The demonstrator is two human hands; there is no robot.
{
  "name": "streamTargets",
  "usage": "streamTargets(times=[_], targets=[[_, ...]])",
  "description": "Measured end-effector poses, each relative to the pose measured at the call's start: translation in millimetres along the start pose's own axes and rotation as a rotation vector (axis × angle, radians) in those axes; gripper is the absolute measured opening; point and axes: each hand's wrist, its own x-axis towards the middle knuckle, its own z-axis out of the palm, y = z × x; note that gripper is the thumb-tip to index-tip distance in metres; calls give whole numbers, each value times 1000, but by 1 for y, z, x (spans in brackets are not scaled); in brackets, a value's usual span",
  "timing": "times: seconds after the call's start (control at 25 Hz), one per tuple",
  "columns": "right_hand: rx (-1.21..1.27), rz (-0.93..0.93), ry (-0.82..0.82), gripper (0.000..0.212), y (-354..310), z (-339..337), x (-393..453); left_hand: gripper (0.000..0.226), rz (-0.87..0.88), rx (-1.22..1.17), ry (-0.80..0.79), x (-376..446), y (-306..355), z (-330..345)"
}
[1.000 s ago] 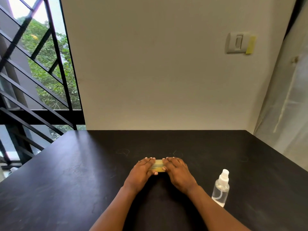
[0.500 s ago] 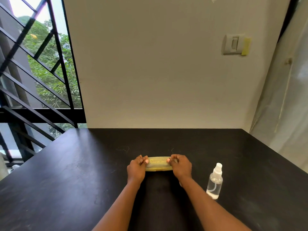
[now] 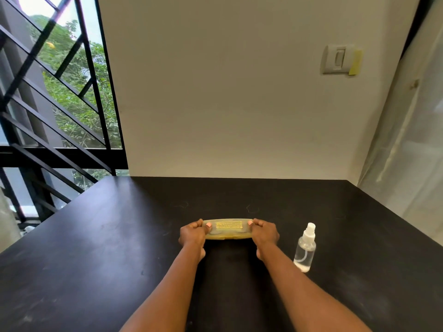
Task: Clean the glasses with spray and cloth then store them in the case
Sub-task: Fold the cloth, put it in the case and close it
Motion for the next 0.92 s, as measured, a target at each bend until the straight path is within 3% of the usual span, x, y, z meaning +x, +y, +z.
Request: streamTargets(times=[0.2,0.92], targets=[[3,12,34,25,2,-10,-12,27,-45,-41,9,-11,2,-6],[-59,-38,63,26,13,-38,-66,30,-100,-29,34,-56,-9,-29]])
